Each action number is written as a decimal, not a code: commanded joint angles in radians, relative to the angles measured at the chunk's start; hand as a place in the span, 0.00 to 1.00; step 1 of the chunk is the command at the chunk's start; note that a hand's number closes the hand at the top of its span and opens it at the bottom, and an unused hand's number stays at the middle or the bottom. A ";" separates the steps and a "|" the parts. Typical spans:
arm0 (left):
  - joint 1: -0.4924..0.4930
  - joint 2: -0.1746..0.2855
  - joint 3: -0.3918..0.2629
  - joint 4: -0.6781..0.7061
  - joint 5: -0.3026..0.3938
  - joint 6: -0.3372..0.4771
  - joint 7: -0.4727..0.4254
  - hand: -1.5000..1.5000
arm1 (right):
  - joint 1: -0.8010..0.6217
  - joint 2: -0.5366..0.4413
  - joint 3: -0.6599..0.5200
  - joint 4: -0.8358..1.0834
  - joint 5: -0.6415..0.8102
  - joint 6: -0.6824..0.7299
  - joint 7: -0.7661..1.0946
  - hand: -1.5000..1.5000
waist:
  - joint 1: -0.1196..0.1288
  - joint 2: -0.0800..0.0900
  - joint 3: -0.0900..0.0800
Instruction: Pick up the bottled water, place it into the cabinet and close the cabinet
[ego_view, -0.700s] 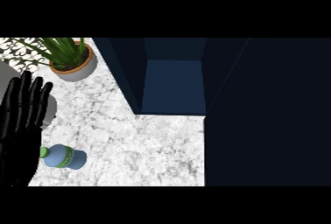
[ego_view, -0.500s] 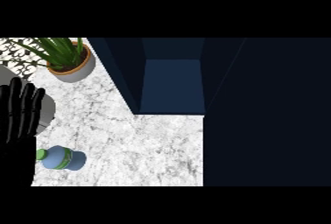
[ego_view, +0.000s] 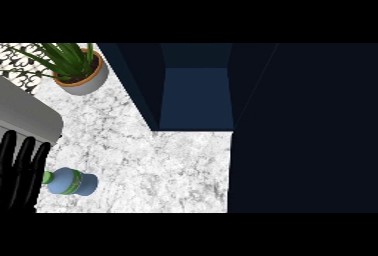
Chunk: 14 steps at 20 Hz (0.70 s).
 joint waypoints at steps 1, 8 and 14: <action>0.101 -0.007 -0.138 -0.096 -0.043 0.085 0.028 0.00 | 0.119 -0.037 -0.085 -0.050 -0.157 0.086 -0.011 0.00 | -0.005 0.002 0.001; 0.108 0.021 -0.224 -0.219 -0.145 0.125 0.161 0.00 | 0.068 -0.079 -0.173 -0.167 -0.243 0.055 0.144 0.00 | 0.001 0.001 0.001; 0.157 0.051 -0.287 -0.259 -0.193 0.182 0.143 0.00 | 0.158 -0.044 -0.144 -0.155 -0.209 0.113 0.073 0.00 | -0.002 -0.005 0.002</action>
